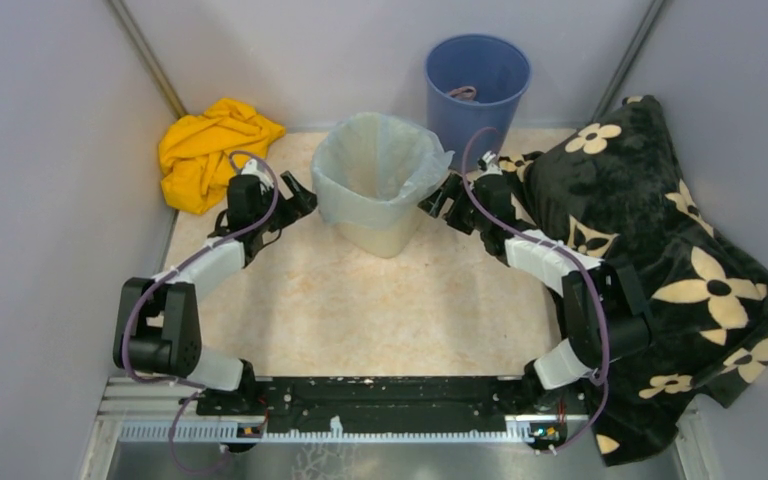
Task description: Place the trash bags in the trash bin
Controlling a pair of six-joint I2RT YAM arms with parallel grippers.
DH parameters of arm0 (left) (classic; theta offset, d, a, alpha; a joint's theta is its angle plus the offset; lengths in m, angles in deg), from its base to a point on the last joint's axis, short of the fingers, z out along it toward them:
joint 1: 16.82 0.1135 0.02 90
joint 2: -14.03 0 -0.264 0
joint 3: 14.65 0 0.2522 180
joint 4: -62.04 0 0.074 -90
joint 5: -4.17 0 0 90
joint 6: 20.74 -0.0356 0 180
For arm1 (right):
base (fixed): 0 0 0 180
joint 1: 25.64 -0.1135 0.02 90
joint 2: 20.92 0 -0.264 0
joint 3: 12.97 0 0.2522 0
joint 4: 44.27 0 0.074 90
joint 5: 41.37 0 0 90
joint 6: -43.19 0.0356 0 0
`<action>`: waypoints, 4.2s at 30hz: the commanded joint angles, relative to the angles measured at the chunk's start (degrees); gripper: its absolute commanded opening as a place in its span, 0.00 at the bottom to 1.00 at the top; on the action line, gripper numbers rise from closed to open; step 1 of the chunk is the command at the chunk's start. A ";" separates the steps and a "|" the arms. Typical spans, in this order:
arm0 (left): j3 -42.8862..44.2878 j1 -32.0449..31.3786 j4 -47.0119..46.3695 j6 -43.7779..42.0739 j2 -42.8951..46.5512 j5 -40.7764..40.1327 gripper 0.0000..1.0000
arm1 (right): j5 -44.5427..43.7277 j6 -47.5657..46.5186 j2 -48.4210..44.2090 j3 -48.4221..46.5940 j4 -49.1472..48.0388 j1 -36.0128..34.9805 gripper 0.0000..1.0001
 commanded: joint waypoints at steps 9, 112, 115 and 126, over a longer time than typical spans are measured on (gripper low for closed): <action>-0.41 0.10 5.90 -1.48 6.19 -5.95 0.99 | 2.92 -2.15 9.86 -11.32 -3.52 0.44 0.79; -10.07 -14.40 -11.21 0.01 5.50 -3.90 0.99 | -2.31 -8.38 -11.69 4.44 8.92 0.55 0.80; -9.35 -14.40 -5.82 -0.22 8.16 -7.58 0.99 | -4.96 -9.96 -13.33 4.12 13.12 1.83 0.81; -3.35 -14.23 11.98 -1.87 18.89 -13.67 0.99 | -13.35 -16.79 -25.54 0.36 27.23 3.49 0.81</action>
